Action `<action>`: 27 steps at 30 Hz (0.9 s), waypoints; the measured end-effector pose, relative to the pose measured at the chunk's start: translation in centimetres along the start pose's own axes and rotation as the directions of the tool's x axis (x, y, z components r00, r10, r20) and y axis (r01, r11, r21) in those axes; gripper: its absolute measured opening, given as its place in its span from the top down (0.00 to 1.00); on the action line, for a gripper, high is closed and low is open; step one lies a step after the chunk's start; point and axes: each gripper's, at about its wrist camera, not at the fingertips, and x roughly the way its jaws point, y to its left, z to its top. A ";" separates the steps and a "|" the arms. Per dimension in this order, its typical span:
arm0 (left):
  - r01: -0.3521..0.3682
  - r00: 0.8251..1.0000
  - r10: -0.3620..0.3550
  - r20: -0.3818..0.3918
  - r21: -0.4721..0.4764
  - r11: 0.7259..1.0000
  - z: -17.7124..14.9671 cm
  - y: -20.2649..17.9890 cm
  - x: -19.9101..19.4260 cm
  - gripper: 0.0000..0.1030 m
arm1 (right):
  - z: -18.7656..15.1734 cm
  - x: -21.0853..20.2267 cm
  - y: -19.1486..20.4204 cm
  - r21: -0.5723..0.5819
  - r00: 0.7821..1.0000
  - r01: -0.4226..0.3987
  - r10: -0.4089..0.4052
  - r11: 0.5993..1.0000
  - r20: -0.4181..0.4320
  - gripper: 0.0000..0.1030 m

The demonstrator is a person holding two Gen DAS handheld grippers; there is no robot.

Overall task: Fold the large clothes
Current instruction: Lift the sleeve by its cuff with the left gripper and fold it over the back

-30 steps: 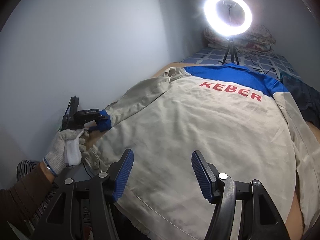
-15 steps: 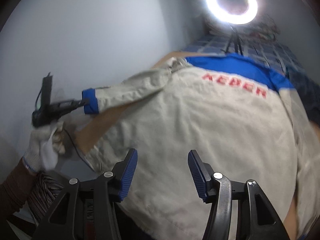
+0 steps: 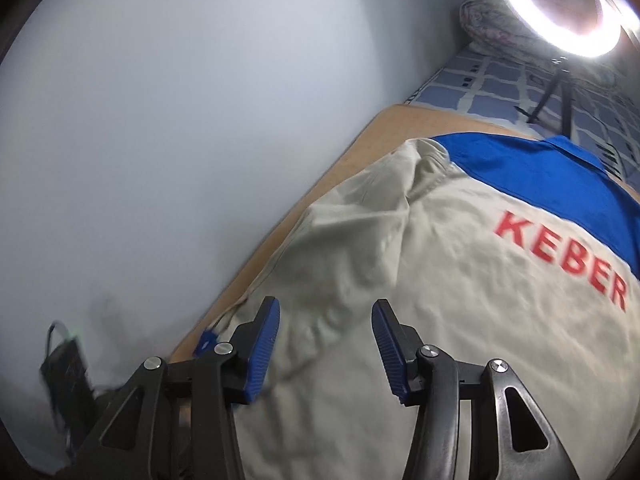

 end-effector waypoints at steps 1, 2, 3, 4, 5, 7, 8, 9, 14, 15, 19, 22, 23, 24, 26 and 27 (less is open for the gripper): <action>0.000 1.000 0.000 -0.002 -0.016 1.000 -0.1 0.6 0.2 0.33 | 0.5 1.6 -0.1 0.014 1.000 -0.009 0.009 1.000 -0.014 0.50; -0.006 1.000 0.005 -0.022 -0.040 0.999 -0.1 1.2 0.7 0.33 | 0.8 2.8 -0.3 0.027 0.999 -0.017 0.017 0.999 -0.027 0.50; -0.009 0.999 0.007 -0.041 -0.055 0.998 -0.2 1.7 1.1 0.33 | 1.0 4.3 -0.6 0.040 0.999 -0.021 0.023 0.999 -0.041 0.50; -0.017 0.998 0.013 -0.056 -0.069 0.997 -0.2 2.2 1.6 0.33 | 0.9 5.7 -0.8 0.045 0.998 -0.025 0.027 0.999 -0.056 0.51; -0.027 0.998 0.022 -0.065 -0.078 0.997 -0.2 2.6 2.0 0.33 | 0.8 7.1 -1.0 0.042 0.997 -0.026 0.029 0.999 -0.070 0.55; -0.055 0.996 0.048 -0.079 -0.087 0.995 -0.2 3.3 2.8 0.33 | 0.2 9.8 -1.3 0.029 0.995 -0.020 0.023 0.999 -0.100 0.61; -0.079 0.994 0.072 -0.087 -0.090 0.993 -0.1 3.6 3.3 0.33 | 0.1 10.9 -1.5 0.026 0.994 -0.018 0.021 1.000 -0.111 0.64; -0.099 0.992 0.090 -0.092 -0.099 0.990 -0.2 4.0 3.7 0.33 | -0.2 12.0 -1.8 0.025 0.992 -0.016 0.019 1.000 -0.123 0.66; -0.190 0.974 0.168 -0.150 -0.146 0.971 -0.2 5.8 6.0 0.33 | -1.4 15.8 -3.6 -0.011 0.984 0.050 -0.051 0.999 -0.169 0.82; -0.210 0.969 0.187 -0.161 -0.142 0.967 -0.2 5.8 6.5 0.33 | -1.7 16.2 -4.0 -0.013 0.984 0.048 -0.050 0.999 -0.172 0.84; -0.240 0.962 0.222 -0.162 -0.108 0.965 -0.1 5.6 8.0 0.38 | -2.2 16.3 -4.5 -0.029 0.988 0.018 -0.023 0.999 -0.156 0.84; -0.234 0.964 0.228 -0.136 -0.033 0.972 0.1 4.4 8.1 0.86 | -2.3 16.0 -4.5 -0.037 0.986 0.010 -0.016 0.999 -0.167 0.81; -0.216 0.970 0.212 -0.119 -0.022 0.976 0.2 3.8 7.5 0.90 | -2.3 15.8 -4.5 -0.035 0.985 0.005 -0.011 0.999 -0.173 0.80; -0.206 0.974 0.204 -0.095 -0.014 0.978 0.3 3.2 7.0 0.92 | -2.2 15.3 -4.6 -0.030 0.984 0.003 -0.008 1.000 -0.178 0.76; -0.173 0.984 0.173 -0.048 -0.002 0.985 0.6 2.3 5.2 0.93 | -1.8 13.9 -4.9 -0.005 0.985 -0.023 0.022 1.000 -0.173 0.73; -0.150 0.988 0.150 -0.029 0.001 0.989 0.7 1.9 4.4 0.93 | -1.6 12.8 -5.0 0.009 0.986 -0.050 0.050 0.999 -0.156 0.72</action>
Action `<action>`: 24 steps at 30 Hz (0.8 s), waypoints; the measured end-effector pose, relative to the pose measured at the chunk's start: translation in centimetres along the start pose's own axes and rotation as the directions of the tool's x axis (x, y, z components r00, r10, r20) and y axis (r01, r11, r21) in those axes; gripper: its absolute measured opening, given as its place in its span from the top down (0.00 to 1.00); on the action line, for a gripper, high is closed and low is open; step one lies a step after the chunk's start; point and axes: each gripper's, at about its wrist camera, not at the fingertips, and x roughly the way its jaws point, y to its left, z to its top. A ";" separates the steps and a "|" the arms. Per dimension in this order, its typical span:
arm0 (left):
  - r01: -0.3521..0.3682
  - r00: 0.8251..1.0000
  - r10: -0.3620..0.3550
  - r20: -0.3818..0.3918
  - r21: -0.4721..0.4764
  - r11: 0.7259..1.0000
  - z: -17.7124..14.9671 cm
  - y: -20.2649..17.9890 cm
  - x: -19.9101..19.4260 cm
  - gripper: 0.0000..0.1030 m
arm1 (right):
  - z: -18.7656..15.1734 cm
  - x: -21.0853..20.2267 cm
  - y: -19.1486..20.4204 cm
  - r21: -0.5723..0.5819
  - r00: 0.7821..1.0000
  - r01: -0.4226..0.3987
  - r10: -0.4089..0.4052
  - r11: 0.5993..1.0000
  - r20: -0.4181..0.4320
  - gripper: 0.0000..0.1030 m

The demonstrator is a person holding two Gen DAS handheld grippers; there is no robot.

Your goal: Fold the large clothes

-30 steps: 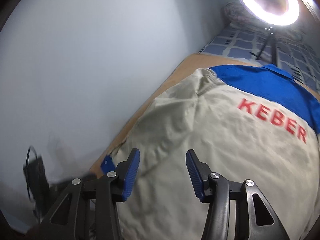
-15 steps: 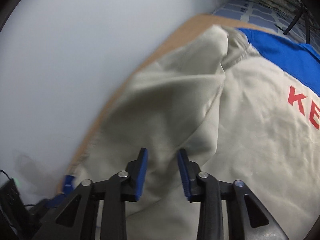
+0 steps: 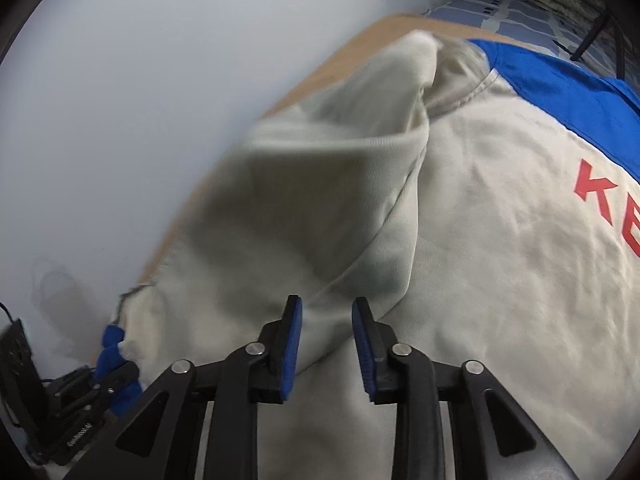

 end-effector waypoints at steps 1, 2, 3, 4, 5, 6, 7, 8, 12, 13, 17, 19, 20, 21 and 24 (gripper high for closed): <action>0.015 1.000 -0.015 0.014 0.003 1.000 0.2 0.0 -0.8 0.94 | -0.1 -1.2 0.0 0.004 1.000 -0.017 0.017 1.000 0.018 0.72; 0.034 0.999 -0.034 0.035 0.006 0.999 0.3 -0.4 -1.9 0.94 | 0.1 -2.0 0.0 0.003 0.999 -0.025 0.025 1.000 0.033 0.72; 0.060 0.996 -0.061 0.058 0.009 0.998 0.4 -0.6 -2.9 0.94 | 0.6 -3.0 0.1 -0.003 0.998 -0.025 0.025 1.000 0.050 0.71; 0.074 0.995 -0.075 0.070 0.015 0.997 0.4 -0.9 -3.6 0.94 | 1.2 -3.5 0.5 -0.009 0.998 -0.016 0.016 1.000 0.063 0.71; 0.087 0.992 -0.090 0.090 0.031 0.996 0.3 -1.3 -4.5 0.94 | 1.9 -4.1 0.6 -0.014 0.997 -0.001 0.002 1.000 0.079 0.71; 0.098 0.990 -0.102 0.099 0.043 0.994 0.2 -1.7 -5.0 0.94 | 2.7 -4.4 0.8 -0.015 0.996 0.009 -0.008 1.000 0.089 0.69; 0.114 0.988 -0.119 0.102 0.057 0.992 0.3 -2.2 -5.4 0.94 | 3.5 -4.7 1.0 -0.012 0.995 0.017 -0.016 1.000 0.098 0.69; 0.127 0.986 -0.134 0.100 0.072 0.989 0.1 -2.7 -5.8 0.94 | 4.3 -4.8 1.2 -0.009 0.994 0.022 -0.021 1.000 0.103 0.67; 0.163 0.981 -0.174 0.085 0.124 0.979 -0.9 -4.1 -6.4 0.94 | 7.8 -3.9 3.5 -0.014 0.995 0.012 -0.011 1.000 0.100 0.57; 0.164 0.981 -0.176 0.084 0.135 0.977 -1.3 -4.3 -6.7 0.94 | 8.6 -3.2 4.4 -0.016 0.996 0.015 -0.014 1.000 0.092 0.57; 0.188 0.977 -0.200 0.069 0.158 0.970 -2.0 -4.4 -7.1 0.94 | 11.2 0.1 7.1 -0.043 0.996 0.079 -0.077 0.996 0.040 0.57; 0.187 0.977 -0.201 0.071 0.164 0.969 -2.1 -4.4 -7.4 0.94 | 12.1 2.1 8.4 -0.062 0.989 0.146 -0.145 0.987 0.012 0.57; 0.185 0.977 -0.199 0.074 0.166 0.969 -2.2 -4.3 -7.6 0.94 | 12.2 2.8 8.8 -0.068 0.986 0.166 -0.166 0.984 -0.001 0.57; 0.186 0.977 -0.201 0.077 0.166 0.968 -2.2 -4.2 -7.8 0.94 | 12.4 3.7 9.1 -0.072 0.982 0.189 -0.191 0.979 -0.016 0.58; 0.186 0.976 -0.202 0.086 0.163 0.969 -1.6 -4.0 -7.9 0.95 | 12.4 5.6 9.4 -0.079 0.965 0.250 -0.254 0.965 -0.056 0.64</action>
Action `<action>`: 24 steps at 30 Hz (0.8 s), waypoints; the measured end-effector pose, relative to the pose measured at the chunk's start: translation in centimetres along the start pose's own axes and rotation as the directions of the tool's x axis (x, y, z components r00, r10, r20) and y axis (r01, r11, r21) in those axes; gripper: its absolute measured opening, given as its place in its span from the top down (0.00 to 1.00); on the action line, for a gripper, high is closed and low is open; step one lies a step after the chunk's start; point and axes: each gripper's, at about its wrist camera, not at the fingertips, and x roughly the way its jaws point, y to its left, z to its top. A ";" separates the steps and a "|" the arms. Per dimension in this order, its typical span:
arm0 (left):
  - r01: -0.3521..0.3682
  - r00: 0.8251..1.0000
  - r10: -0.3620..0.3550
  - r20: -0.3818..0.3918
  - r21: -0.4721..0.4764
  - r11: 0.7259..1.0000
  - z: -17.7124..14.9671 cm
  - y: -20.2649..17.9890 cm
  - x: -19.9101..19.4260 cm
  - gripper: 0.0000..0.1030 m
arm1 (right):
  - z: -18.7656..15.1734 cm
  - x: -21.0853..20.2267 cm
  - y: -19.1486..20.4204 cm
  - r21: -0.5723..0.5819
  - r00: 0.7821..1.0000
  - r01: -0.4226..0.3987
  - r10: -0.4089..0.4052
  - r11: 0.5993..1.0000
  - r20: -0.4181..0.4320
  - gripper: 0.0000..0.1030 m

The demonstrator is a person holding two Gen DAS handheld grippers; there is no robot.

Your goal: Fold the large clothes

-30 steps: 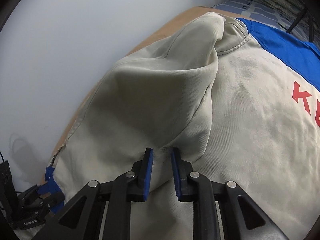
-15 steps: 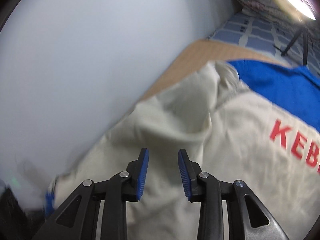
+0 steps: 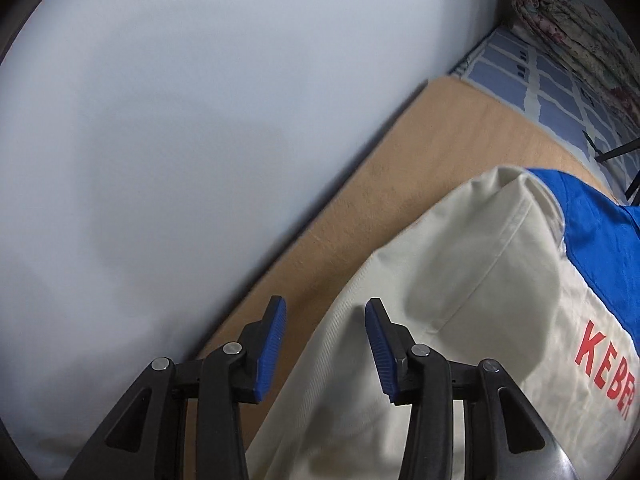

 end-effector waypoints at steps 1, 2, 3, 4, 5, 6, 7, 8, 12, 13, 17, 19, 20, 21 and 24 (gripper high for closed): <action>-0.009 1.000 0.009 0.006 0.005 1.000 0.0 0.2 -0.2 0.95 | -0.1 0.4 0.0 -0.002 1.000 0.020 -0.020 1.000 -0.006 0.72; -0.014 1.000 0.014 0.008 0.007 1.000 0.2 0.2 -0.1 0.95 | -0.3 0.6 -0.1 -0.006 0.999 0.034 -0.034 0.999 -0.004 0.85; -0.013 1.000 0.013 0.009 0.003 1.000 0.2 0.4 -0.3 0.95 | 0.0 0.8 -0.6 -0.002 0.999 0.035 -0.035 0.999 0.003 0.93; -0.009 1.000 0.009 0.014 -0.001 1.000 0.1 0.6 -0.7 0.95 | 0.0 0.6 -0.9 0.007 1.000 0.023 -0.023 1.000 0.011 0.97; -0.011 1.000 0.011 0.022 0.003 1.000 0.1 0.7 -1.1 0.95 | -0.1 0.2 -1.4 0.025 1.000 0.002 -0.002 1.000 0.026 0.99; -0.015 0.999 0.014 0.031 0.009 1.000 0.2 0.4 -1.2 0.95 | -0.1 -0.5 -1.9 0.038 0.999 -0.018 0.016 0.999 0.046 1.00; -0.017 0.999 0.016 0.041 0.018 1.000 0.1 0.2 -1.5 0.95 | -0.1 -1.2 -2.4 0.048 0.997 -0.034 0.031 0.998 0.069 1.00; -0.014 0.999 0.013 0.047 0.027 1.000 0.1 0.1 -1.5 0.95 | 0.0 -2.0 -3.0 0.059 0.995 -0.051 0.045 0.997 0.094 1.00; 0.000 0.997 -0.006 0.072 0.083 0.997 0.0 -2.1 -2.1 0.95 | -1.0 -6.3 -5.6 0.140 0.974 -0.143 0.114 0.980 0.196 1.00; 0.008 0.997 -0.015 0.076 0.102 0.995 -0.2 -2.7 -2.4 0.95 | -1.4 -7.3 -6.5 0.164 0.967 -0.169 0.131 0.972 0.218 1.00; 0.045 0.996 -0.056 0.063 0.166 0.985 -0.2 -4.3 -2.3 0.95 | -3.8 -10.5 -10.4 0.243 0.942 -0.237 0.161 0.941 0.294 1.00; 0.070 0.996 -0.081 0.048 0.203 0.977 -1.1 -5.2 -2.5 0.95 | -5.8 -11.9 -12.7 0.287 0.928 -0.273 0.172 0.918 0.331 1.00; 0.079 0.995 -0.090 0.040 0.222 0.972 -1.4 -5.7 -2.7 0.95 | -6.8 -12.5 -13.4 0.303 0.922 -0.284 0.173 0.910 0.346 1.00; 0.091 0.994 -0.101 0.027 0.251 0.964 -2.0 -6.4 -2.8 0.95 | -8.0 -13.1 -14.3 0.320 0.916 -0.293 0.169 0.901 0.364 1.00; 0.120 0.992 -0.123 -0.011 0.319 0.940 -3.7 -7.8 -2.7 0.95 | -11.2 -13.7 -16.7 0.370 0.912 -0.292 0.140 0.882 0.386 1.00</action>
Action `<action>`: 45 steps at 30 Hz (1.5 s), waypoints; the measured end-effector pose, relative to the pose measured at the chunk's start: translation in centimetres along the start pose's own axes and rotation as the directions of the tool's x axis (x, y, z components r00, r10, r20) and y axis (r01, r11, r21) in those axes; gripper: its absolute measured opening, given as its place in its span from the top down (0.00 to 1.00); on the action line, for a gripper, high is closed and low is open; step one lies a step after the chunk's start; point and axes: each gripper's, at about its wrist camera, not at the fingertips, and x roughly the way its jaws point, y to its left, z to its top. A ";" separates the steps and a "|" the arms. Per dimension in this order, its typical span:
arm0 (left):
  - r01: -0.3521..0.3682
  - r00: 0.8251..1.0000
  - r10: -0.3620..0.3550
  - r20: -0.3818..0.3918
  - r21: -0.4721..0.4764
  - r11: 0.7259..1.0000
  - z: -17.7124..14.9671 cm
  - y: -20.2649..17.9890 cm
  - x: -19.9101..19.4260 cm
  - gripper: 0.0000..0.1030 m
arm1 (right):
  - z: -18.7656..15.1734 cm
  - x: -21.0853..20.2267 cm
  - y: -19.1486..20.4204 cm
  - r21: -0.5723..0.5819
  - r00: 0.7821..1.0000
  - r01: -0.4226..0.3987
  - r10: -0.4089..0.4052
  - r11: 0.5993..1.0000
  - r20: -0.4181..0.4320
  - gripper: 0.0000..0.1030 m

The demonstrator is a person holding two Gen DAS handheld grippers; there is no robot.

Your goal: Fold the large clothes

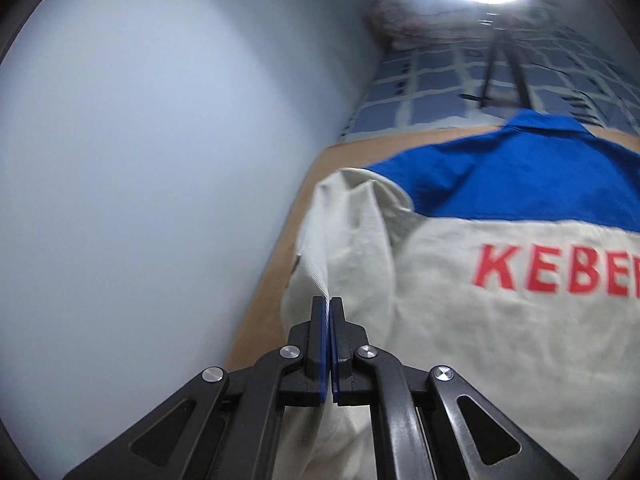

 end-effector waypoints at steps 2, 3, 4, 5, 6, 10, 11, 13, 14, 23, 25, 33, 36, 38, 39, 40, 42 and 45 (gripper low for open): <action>0.016 1.000 -0.015 -0.019 0.039 0.999 -0.9 -0.9 -0.2 0.95 | -1.0 -0.7 -2.2 0.027 1.000 0.024 -0.024 0.999 0.006 1.00; 0.026 0.999 -0.024 -0.029 0.058 0.998 -1.3 -1.3 -0.3 0.95 | -1.7 -1.1 -3.3 0.042 0.999 0.038 -0.038 0.998 0.006 1.00; 0.034 0.999 -0.031 -0.036 0.076 0.997 -1.7 -1.8 -0.5 0.95 | -2.5 -1.6 -4.2 0.052 0.999 0.049 -0.050 0.997 0.005 1.00; 0.039 0.999 -0.035 -0.042 0.093 0.995 -1.9 -2.4 -0.4 0.95 | -3.5 -1.9 -5.3 0.068 0.998 0.067 -0.067 0.995 -0.001 1.00; 0.044 0.998 -0.039 -0.051 0.120 0.992 -2.3 -3.0 -0.4 0.95 | -4.1 -2.1 -6.3 0.076 0.997 0.077 -0.076 0.994 -0.011 1.00; 0.061 0.996 -0.046 -0.080 0.206 0.977 -3.5 -4.8 -0.4 0.95 | -7.5 -2.4 -8.7 0.080 0.990 0.119 -0.112 0.990 -0.087 0.96; 0.067 0.995 -0.048 -0.089 0.222 0.973 -4.0 -5.0 -0.4 0.95 | -8.5 -2.2 -9.0 0.069 0.985 0.131 -0.122 0.989 -0.124 0.93; 0.080 0.992 -0.054 -0.110 0.248 0.966 -4.7 -5.4 -0.5 0.94 | -10.1 -1.8 -9.6 0.054 0.974 0.139 -0.127 0.989 -0.187 0.75; 0.094 0.991 -0.066 -0.117 0.246 0.965 -4.8 -5.3 -0.8 0.91 | -10.6 -1.8 -9.8 0.050 0.974 0.131 -0.119 0.990 -0.193 0.70; 0.211 0.966 -0.230 -0.120 -0.148 0.966 -4.0 3.1 -1.9 0.42 | -14.0 -2.4 -10.7 0.067 0.969 0.110 -0.092 0.992 -0.229 0.57; 0.194 0.955 -0.241 -0.171 -0.255 0.947 -4.3 4.8 -0.3 0.42 | -14.9 -2.8 -10.7 0.074 0.966 0.106 -0.085 0.992 -0.243 0.57; 0.117 0.903 -0.232 -0.362 -0.312 0.943 -7.9 4.6 5.4 0.42 | -20.1 -3.7 -9.3 0.040 0.939 0.071 -0.053 0.997 -0.340 0.51; 0.110 0.889 -0.227 -0.397 -0.295 0.949 -8.7 3.6 6.4 0.42 | -22.3 -3.2 -8.3 0.023 0.920 -0.004 0.013 1.000 -0.392 0.85; 0.115 0.888 -0.232 -0.398 -0.298 0.948 -9.0 3.2 6.3 0.42 | -23.1 -3.4 -7.4 -0.022 0.917 -0.003 -0.006 1.000 -0.399 0.97; 0.117 0.888 -0.236 -0.396 -0.300 0.947 -8.8 3.2 6.3 0.42 | -23.1 -4.0 -7.2 -0.036 0.923 -0.008 -0.006 0.999 -0.386 0.98; 0.125 0.888 -0.245 -0.388 -0.309 0.943 -8.8 3.1 6.1 0.42 | -22.9 -4.9 -7.2 -0.029 0.930 -0.028 0.015 0.999 -0.367 0.98; 0.137 0.885 -0.270 -0.380 -0.341 0.930 -9.0 3.1 6.2 0.42 | -22.7 -6.5 -8.1 -0.007 0.942 -0.042 0.037 0.999 -0.333 0.98; 0.137 0.878 -0.279 -0.390 -0.353 0.925 -9.3 2.8 6.7 0.42 | -23.5 -6.9 -9.1 -0.081 0.933 0.050 -0.075 0.995 -0.353 0.98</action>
